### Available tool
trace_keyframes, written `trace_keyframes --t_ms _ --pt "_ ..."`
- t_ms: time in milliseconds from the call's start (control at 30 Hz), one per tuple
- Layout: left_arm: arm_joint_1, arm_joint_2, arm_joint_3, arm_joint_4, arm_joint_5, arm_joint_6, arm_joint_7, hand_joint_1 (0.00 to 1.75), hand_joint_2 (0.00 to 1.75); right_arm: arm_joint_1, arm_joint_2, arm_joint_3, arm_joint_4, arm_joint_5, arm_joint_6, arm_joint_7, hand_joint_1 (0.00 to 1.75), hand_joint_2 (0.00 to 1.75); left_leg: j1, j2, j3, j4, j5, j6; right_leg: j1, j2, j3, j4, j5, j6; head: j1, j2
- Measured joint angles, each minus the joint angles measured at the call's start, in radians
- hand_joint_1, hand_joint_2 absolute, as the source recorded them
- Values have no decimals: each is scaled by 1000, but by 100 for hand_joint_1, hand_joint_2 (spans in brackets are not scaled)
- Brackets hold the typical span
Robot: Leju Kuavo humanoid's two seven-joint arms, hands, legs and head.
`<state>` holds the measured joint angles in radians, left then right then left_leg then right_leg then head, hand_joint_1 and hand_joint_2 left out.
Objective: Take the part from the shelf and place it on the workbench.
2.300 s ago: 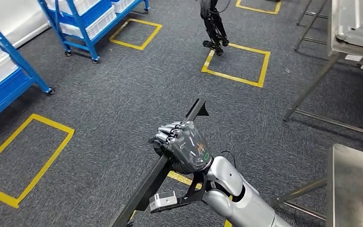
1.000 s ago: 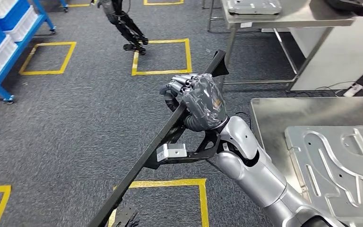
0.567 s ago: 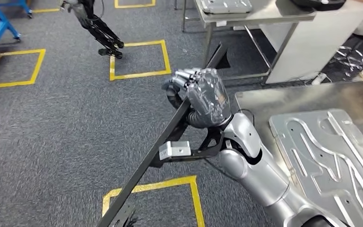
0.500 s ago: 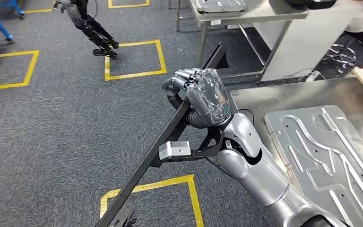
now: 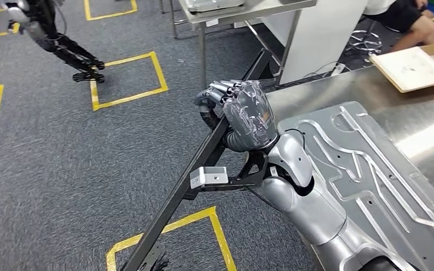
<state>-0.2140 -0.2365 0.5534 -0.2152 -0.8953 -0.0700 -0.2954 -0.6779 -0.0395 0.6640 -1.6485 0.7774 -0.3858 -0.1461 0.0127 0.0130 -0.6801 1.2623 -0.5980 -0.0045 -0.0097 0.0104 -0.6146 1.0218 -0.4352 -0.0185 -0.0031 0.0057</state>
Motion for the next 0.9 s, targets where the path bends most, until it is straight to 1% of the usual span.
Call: trace_keyframes --t_ms 33,67,100,133,167,200,233,267,300,333,367,400,433,467,500,533,567,600,633,667,700,733,767,800,833,867,900 --pt "3 0 0 0 0 0 0 0 175 2 0 0 0 0 0 0 175 175 0 -3 -23 44 -7 -2 0 14 0 1 0 0 0 0" --pt "4 0 0 0 1 1 0 0 175 4 0 1 0 0 0 0 175 175 1 -5 -29 49 6 -2 0 28 0 3 -1 0 0 0" --pt "5 0 0 0 2 2 0 0 175 6 0 1 0 0 0 0 175 175 1 -7 -19 18 36 -2 -1 43 0 6 -1 0 0 0" --pt "6 0 0 0 4 2 0 0 175 8 0 1 0 0 0 -1 175 175 4 -17 9 -47 78 -1 -2 57 -1 9 -3 2 0 0" --pt "6 0 0 0 6 3 0 0 175 9 0 0 0 0 -1 -1 175 175 8 -42 37 -113 108 0 -3 71 -3 13 -4 6 0 0" --pt "6 0 0 0 8 4 -2 0 175 11 -1 0 0 0 -1 -1 175 175 11 -68 60 -168 127 1 -3 83 -8 19 -5 11 0 0" --pt "7 -1 0 0 10 6 -3 0 175 13 -1 0 -2 0 -2 -1 175 175 14 -90 74 -203 135 3 -4 95 -14 22 -4 17 0 0" --pt "9 -1 0 0 11 7 -4 0 175 16 -2 0 -3 1 -3 -1 175 175 14 -102 76 -211 131 5 -5 106 -21 23 -2 24 0 0" --pt "11 -2 0 0 13 8 -6 0 175 20 -2 0 -6 1 -4 -1 175 175 13 -96 77 -215 132 8 -7 118 -26 22 2 31 0 0" --pt "12 -2 0 0 14 9 -9 0 175 23 -4 -1 -8 1 -4 -1 175 175 14 -84 77 -217 135 14 -10 126 -29 22 3 37 0 0" --pt "12 -3 0 0 14 10 -11 0 175 25 -6 -2 -10 1 -4 -1 175 175 14 -72 79 -221 139 21 -10 118 -33 27 -1 42 1 0" --pt "10 -4 0 0 14 11 -14 0 175 26 -8 -3 -11 1 -4 -1 175 175 15 -60 80 -227 142 29 -9 95 -42 44 -13 46 3 0" --pt "9 -4 0 0 14 12 -17 0 175 27 -9 -4 -13 1 -5 -1 175 175 15 -47 81 -231 145 36 -7 64 -60 82 -35 49 4 0" --pt "8 -4 0 0 15 13 -18 0 175 27 -10 -5 -14 1 -5 -2 175 175 11 -35 82 -232 146 40 -5 29 -84 134 -64 51 6 0" --pt "9 -4 0 0 15 15 -19 0 175 28 -11 -5 -14 0 -6 -2 175 175 9 -21 81 -233 145 42 -4 8 -115 199 -95 53 7 0" --pt "11 -4 0 0 15 17 -19 0 175 30 -11 -5 -15 0 -6 -2 175 175 7 -7 81 -232 145 43 -5 -2 -142 257 -116 54 7 0" --pt "13 -3 0 0 15 20 -19 0 175 32 -12 -5 -15 0 -6 -2 175 175 6 7 81 -232 144 44 -5 -6 -156 288 -122 54 7 0" --pt "14 -3 0 0 15 23 -19 0 175 34 -13 -5 -15 0 -6 -2 175 175 5 20 81 -232 143 44 -5 -8 -152 283 -108 53 7 0" --pt "14 -4 0 0 15 25 -20 0 175 35 -14 -5 -15 0 -6 -2 175 175 4 32 82 -232 142 43 -3 -14 -126 236 -78 50 7 0" --pt "13 -4 0 0 15 28 -21 0 175 35 -15 -6 -17 0 -6 -2 175 175 3 41 84 -232 141 42 0 -32 -86 164 -44 43 7 0" --pt "13 -5 0 0 15 30 -22 0 175 34 -15 -6 -19 0 -6 -2 175 175 1 51 86 -232 139 39 8 -57 -48 94 -21 36 7 0" --pt "13 -6 1 0 15 32 -23 0 175 34 -15 -6 -21 0 -7 -2 175 175 -1 59 87 -231 137 35 15 -77 -22 43 -7 29 7 0" --pt "13 -6 1 0 15 33 -25 0 175 33 -16 -7 -23 0 -7 -2 175 175 -4 68 88 -231 136 31 22 -91 -10 16 -4 23 7 0" --pt "13 -7 1 0 16 33 -26 0 175 33 -16 -8 -24 0 -7 -2 175 175 -6 78 89 -232 134 27 26 -89 -11 11 -6 19 6 0" --pt "13 -7 1 0 16 34 -27 0 175 34 -17 -8 -25 0 -8 -2 175 175 -7 89 92 -233 133 22 24 -75 -12 8 -3 14 6 0" --pt "13 -7 1 0 16 34 -27 0 175 35 -18 -9 -25 0 -8 -2 175 175 -6 87 93 -230 128 17 21 -63 -11 4 0 10 6 0" --pt "13 -7 1 0 16 35 -29 0 175 36 -18 -10 -25 0 -8 -2 175 175 -5 73 90 -216 115 11 16 -51 -8 0 3 4 6 0"
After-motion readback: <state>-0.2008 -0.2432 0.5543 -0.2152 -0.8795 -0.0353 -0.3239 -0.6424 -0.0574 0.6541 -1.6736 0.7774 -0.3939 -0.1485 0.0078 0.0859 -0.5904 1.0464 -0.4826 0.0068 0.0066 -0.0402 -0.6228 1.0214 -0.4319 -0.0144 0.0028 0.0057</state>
